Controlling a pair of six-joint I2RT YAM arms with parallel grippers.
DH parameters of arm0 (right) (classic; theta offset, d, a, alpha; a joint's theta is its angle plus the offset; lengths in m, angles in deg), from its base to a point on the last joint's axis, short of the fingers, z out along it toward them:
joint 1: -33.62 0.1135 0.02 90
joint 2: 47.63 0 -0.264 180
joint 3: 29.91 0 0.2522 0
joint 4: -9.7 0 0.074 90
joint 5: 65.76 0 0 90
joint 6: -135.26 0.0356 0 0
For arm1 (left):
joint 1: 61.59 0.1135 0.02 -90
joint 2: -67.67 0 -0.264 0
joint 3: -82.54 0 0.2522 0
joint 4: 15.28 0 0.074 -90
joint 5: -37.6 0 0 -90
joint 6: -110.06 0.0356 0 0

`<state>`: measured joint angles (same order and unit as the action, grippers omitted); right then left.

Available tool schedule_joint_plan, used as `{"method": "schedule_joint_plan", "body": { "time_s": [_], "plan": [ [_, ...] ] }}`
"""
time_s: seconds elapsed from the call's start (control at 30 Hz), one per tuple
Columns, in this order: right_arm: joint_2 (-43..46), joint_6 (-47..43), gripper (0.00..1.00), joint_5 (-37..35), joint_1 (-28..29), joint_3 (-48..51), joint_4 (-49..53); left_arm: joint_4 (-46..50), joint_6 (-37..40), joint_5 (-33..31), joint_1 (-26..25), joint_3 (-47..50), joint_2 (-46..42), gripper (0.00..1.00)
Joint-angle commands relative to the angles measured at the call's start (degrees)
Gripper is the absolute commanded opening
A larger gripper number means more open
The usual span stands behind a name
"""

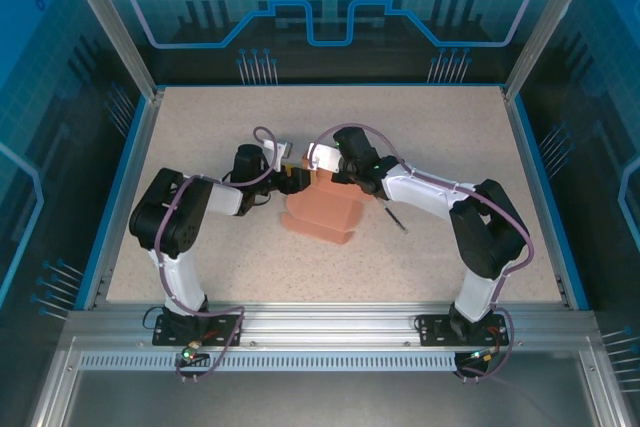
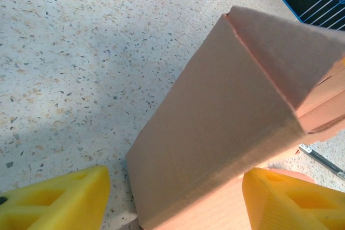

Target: Fold the paper box

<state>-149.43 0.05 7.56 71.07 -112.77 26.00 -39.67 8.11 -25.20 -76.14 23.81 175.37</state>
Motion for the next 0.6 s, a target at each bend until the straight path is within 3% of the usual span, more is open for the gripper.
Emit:
{"method": "schedule_joint_plan", "body": {
  "time_s": [0.0, 0.23, 0.57],
  "plan": [
    [0.4, 0.6, 0.0, 1.8, 1.0, 0.5, 2.3, 1.5, 0.0, -3.0, 0.1, -2.2, -2.3, 0.69],
    [1.0, 0.7, 0.0, 2.1, 1.0, 0.9, 3.6, 2.2, 0.9, -2.7, 0.2, -2.2, -3.2, 0.78],
    [1.6, 1.1, 0.0, 2.2, 1.7, 1.4, 5.2, 1.2, 2.2, 0.9, 0.3, -0.6, -4.6, 0.79]
  ]
}}
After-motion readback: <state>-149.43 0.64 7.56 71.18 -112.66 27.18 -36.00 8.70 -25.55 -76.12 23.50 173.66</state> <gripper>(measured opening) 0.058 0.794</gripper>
